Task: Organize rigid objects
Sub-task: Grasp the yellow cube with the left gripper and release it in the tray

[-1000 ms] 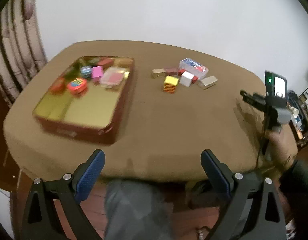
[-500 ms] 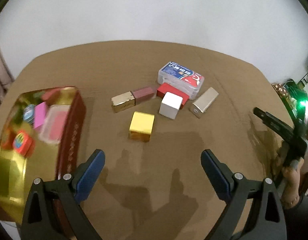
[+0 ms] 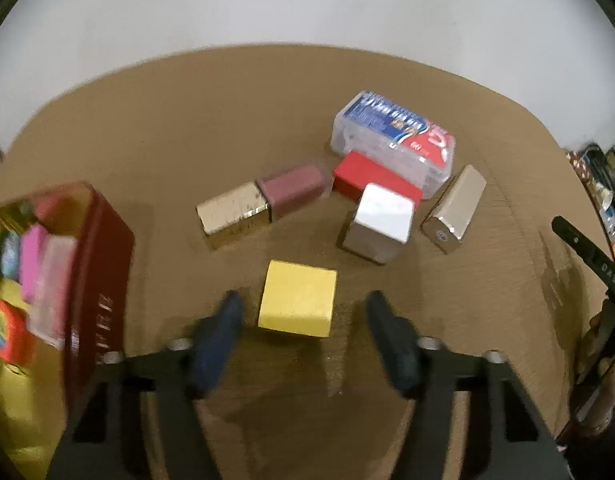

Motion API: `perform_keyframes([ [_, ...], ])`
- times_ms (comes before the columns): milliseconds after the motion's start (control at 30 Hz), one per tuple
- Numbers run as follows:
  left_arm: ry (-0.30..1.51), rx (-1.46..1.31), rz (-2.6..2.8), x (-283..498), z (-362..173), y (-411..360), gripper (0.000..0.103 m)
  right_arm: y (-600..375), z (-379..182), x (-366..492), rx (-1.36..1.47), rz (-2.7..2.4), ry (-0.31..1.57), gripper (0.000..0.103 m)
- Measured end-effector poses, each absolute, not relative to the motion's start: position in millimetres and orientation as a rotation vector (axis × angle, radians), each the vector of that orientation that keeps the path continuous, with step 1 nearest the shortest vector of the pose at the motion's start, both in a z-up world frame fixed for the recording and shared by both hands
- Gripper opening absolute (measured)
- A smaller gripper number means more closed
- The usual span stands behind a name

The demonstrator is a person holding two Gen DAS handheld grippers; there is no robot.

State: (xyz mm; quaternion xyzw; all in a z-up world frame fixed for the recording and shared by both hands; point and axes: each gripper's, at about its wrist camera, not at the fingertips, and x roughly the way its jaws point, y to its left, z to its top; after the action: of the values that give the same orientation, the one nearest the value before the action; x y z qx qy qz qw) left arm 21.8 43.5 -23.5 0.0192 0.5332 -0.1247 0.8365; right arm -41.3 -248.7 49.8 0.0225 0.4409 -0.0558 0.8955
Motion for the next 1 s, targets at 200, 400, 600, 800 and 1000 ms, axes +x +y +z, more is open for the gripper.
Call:
perform_keyframes([
  [200, 1.09, -0.08, -0.214, 11, -17, 59, 0.026, -249, 50, -46, 0.058, -0.117, 0.918, 0.063],
  [400, 1.075, -0.186, -0.197, -30, 20, 84, 0.026, -249, 52, -47, 0.064, -0.113, 0.92, 0.063],
  [600, 1.044, -0.171, -0.064, -46, 73, 160, 0.026, -252, 49, -46, 0.062, -0.121, 0.929, 0.063],
  [800, 1.144, -0.125, 0.055, -28, 49, 223, 0.026, -253, 50, -44, 0.053, -0.133, 0.936, 0.063],
  [1000, 1.216, -0.148, 0.052, -8, 10, 231, 0.026, -252, 48, -42, 0.053, -0.135, 0.941, 0.063],
])
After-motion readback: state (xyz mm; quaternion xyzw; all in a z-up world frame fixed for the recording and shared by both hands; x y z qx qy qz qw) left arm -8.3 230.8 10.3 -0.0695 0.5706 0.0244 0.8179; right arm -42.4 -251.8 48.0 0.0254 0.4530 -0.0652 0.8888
